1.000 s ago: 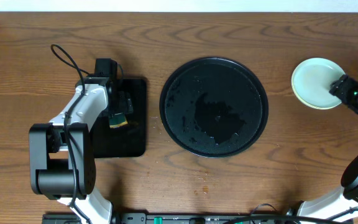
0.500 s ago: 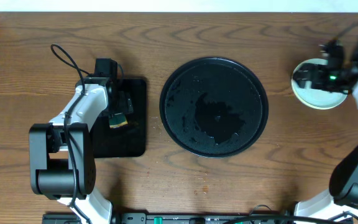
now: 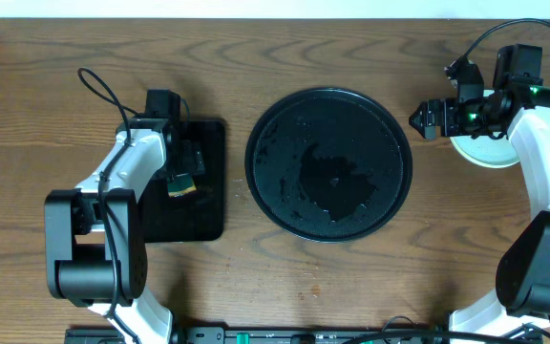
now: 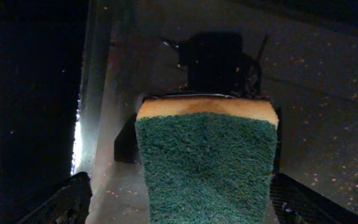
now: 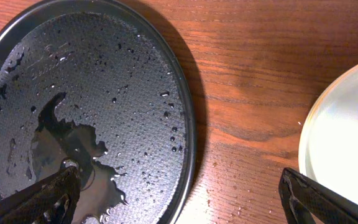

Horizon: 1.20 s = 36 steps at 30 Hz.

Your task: Clean dirty plates on tray and stack at the side

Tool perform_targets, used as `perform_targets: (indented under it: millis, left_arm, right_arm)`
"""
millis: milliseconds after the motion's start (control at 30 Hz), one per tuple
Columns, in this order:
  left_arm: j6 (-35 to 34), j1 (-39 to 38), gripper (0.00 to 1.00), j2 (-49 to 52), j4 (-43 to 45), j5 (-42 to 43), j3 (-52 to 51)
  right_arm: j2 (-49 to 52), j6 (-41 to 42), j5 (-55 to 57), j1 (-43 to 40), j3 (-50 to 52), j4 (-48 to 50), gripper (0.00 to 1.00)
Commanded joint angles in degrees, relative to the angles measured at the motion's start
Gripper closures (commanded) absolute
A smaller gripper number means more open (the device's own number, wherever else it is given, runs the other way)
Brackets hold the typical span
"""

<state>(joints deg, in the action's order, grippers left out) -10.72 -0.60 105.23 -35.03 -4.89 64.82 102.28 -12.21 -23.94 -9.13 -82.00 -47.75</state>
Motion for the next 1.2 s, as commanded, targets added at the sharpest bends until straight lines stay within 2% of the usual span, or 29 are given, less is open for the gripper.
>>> perform_targets:
  millis: [0,300,467,800,933,1033,1167]
  left_arm:
    - [-0.3,0.0,0.08,0.0,0.0,-0.7,-0.1]
    - [-0.3,0.0,0.09,0.0,0.0,-0.7,-0.1]
    - [-0.3,0.0,0.09,0.0,0.0,-0.7,-0.1]
    - [-0.3,0.0,0.08,0.0,0.0,-0.7,-0.1]
    - [-0.3,0.0,0.08,0.0,0.0,-0.7,-0.1]
    - [-0.3,0.0,0.08,0.0,0.0,-0.7,-0.1]
    - [-0.3,0.0,0.08,0.0,0.0,-0.7,-0.1]
  right_arm:
    - [-0.4,-0.9,-0.1,0.5,0.0,0.0,0.01]
    - [-0.4,-0.9,0.5,0.9,0.7,0.1,0.01]
    - [-7.5,-0.9,0.6,3.8,2.5,0.1,0.01]
    - [-38.0,-0.9,0.6,16.7,3.5,0.2,0.01]
    - [-50.6,-6.7,5.1,20.1,4.4,2.6,0.01]
    - [-61.0,-9.3,7.1,20.6,10.7,8.2,0.01]
    - [-77.2,-9.3,10.9,20.4,27.6,22.1,0.01]
